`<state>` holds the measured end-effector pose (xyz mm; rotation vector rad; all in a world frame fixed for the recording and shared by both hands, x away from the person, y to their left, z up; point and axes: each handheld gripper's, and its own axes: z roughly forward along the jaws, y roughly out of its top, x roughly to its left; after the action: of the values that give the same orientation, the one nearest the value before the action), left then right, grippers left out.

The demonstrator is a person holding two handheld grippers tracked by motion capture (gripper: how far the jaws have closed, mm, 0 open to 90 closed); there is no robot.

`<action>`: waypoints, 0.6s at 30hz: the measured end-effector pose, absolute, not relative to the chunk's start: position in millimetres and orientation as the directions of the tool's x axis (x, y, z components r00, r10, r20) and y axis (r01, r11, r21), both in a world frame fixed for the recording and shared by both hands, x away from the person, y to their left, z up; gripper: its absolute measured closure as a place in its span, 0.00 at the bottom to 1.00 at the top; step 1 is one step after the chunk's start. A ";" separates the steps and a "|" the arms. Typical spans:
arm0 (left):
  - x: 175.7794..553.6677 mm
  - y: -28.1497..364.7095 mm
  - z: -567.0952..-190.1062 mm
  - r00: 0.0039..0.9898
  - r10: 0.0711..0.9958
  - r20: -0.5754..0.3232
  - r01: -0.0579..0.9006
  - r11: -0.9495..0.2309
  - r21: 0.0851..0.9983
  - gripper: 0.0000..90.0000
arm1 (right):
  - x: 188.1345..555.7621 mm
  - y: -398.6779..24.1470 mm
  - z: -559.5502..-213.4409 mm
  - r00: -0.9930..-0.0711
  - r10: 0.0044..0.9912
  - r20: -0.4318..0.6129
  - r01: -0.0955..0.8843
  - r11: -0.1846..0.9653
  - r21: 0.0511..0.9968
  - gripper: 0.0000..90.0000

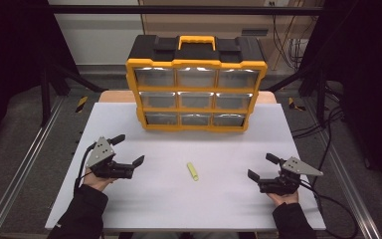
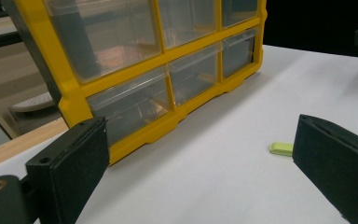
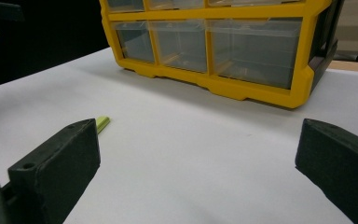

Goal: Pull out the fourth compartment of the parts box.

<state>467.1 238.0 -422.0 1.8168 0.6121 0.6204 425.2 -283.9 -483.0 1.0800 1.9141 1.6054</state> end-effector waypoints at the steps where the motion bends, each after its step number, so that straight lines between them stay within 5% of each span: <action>1: 468.4 235.4 -420.9 0.734 0.666 0.131 0.109 -0.306 0.946 0.04 | 425.0 -284.0 -482.7 -0.611 0.775 0.164 0.296 0.030 0.955 0.00; 18: 478.5 216.9 -406.2 0.741 0.615 0.268 0.027 -0.427 0.904 0.05 | 425.4 -283.9 -483.2 -0.611 0.776 0.158 0.293 0.037 0.955 0.00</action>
<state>478.5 216.9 -406.2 1.9161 0.4919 0.7194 425.4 -283.9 -483.2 1.0792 1.9154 1.6002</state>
